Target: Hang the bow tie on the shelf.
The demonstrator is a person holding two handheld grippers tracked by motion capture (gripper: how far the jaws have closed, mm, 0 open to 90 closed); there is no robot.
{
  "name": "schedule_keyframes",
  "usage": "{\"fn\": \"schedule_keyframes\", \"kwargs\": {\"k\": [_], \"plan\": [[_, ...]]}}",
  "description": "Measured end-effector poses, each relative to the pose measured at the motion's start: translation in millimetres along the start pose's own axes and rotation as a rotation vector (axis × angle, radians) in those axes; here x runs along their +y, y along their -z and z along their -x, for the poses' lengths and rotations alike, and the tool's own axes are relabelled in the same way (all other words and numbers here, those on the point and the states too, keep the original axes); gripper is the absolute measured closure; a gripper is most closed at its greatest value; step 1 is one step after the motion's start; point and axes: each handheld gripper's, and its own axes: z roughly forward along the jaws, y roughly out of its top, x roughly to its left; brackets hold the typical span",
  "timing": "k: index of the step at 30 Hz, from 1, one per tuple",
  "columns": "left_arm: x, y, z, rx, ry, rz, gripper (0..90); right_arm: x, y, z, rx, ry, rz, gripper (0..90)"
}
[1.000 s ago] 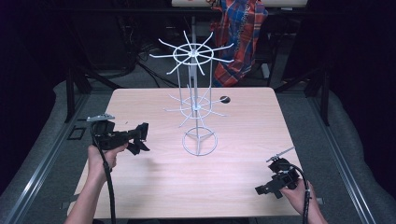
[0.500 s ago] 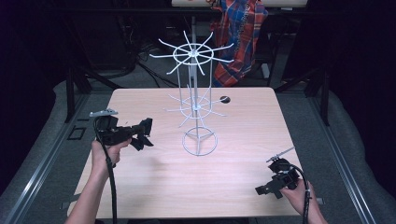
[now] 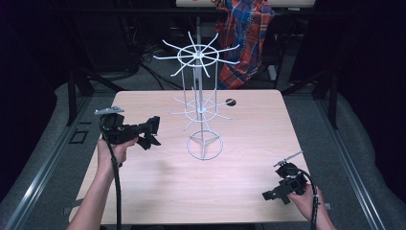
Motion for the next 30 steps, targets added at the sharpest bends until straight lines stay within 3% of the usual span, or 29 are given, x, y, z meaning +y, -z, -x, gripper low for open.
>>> {"fn": "schedule_keyframes", "kwargs": {"k": [30], "plan": [[24.4, -6.9, 17.4, -0.054, -0.066, 0.048, 87.0, -3.4, 1.1, 2.1, -0.004, -0.008, -0.014, 6.1]]}}
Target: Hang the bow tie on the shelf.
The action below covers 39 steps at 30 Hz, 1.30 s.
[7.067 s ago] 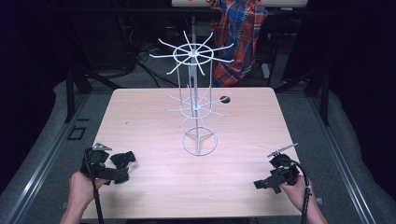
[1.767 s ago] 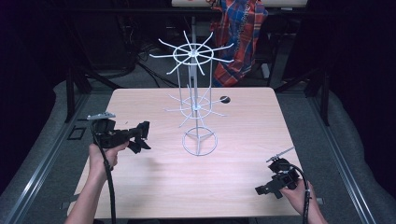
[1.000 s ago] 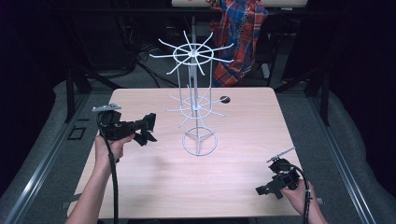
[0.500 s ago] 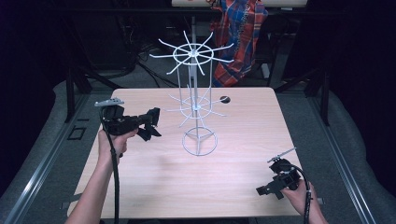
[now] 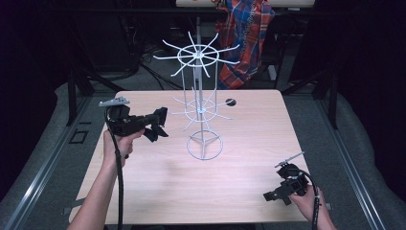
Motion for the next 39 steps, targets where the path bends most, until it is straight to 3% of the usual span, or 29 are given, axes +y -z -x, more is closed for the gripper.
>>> {"fn": "schedule_keyframes", "kwargs": {"k": [24, 39], "plan": [[-0.5, -7.4, 9.2, -0.026, -0.033, -0.017, 87.0, -0.5, -0.5, 0.1, 0.002, 0.0, 0.002, 6.1], [-5.3, -20.3, 14.7, -0.027, -0.063, -0.064, 87.0, -0.6, -0.2, 0.3, -0.004, 0.006, -0.01, 6.1]]}}
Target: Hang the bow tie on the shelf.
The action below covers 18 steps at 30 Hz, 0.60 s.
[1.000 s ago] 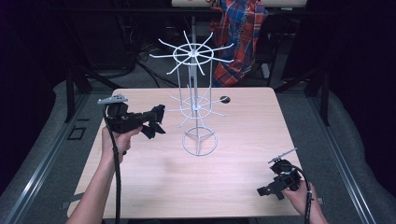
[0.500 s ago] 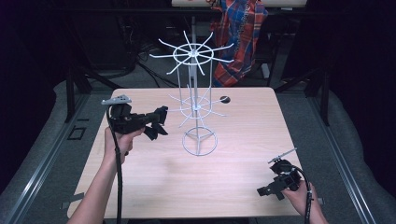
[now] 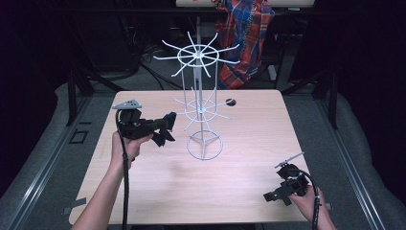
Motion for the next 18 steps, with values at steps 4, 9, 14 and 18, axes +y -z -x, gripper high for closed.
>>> {"fn": "schedule_keyframes", "kwargs": {"k": [4, 9, 14, 18], "plan": [[-1.4, -3.0, 1.0, 0.005, -0.006, -0.003, 87.0, -0.1, 0.1, -0.1, 0.0, -0.001, 0.0, 6.1], [-2.6, -6.5, 2.2, 0.008, -0.014, -0.013, 87.0, 0.0, -0.1, -0.1, 0.001, 0.0, 0.0, 6.2], [-4.0, -9.2, 3.3, 0.019, -0.015, -0.014, 87.0, -0.1, -0.4, -0.3, 0.0, -0.001, -0.001, 6.2], [-6.0, -12.9, 4.4, 0.031, -0.022, -0.018, 87.0, -1.3, -2.9, -2.5, 0.008, -0.033, 0.034, 6.2]]}}
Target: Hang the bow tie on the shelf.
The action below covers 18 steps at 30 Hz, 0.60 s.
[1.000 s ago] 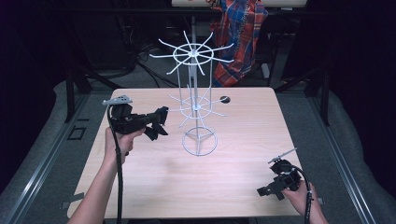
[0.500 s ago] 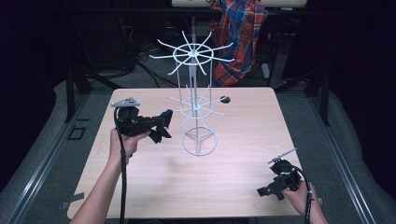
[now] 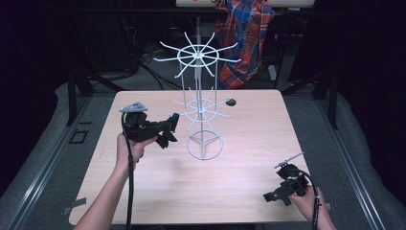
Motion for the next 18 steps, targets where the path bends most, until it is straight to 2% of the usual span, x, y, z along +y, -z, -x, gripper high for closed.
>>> {"fn": "schedule_keyframes", "kwargs": {"k": [3, 4, 7, 18], "plan": [[-1.0, -3.2, 0.9, 0.002, -0.005, -0.009, 87.0, 1.6, 2.6, 2.0, -0.001, 0.035, -0.039, 6.2], [-1.4, -4.6, 1.4, 0.001, -0.003, -0.008, 87.0, -0.1, -0.1, 0.1, -0.001, 0.001, 0.0, 6.1], [-2.0, -6.9, 2.4, 0.003, -0.009, -0.012, 87.0, 1.2, 2.0, 1.7, -0.005, 0.03, -0.035, 6.2], [-5.3, -15.5, 3.2, 0.002, -0.016, -0.038, 87.0, 1.1, 1.9, 1.1, -0.011, 0.021, -0.025, 6.1]]}}
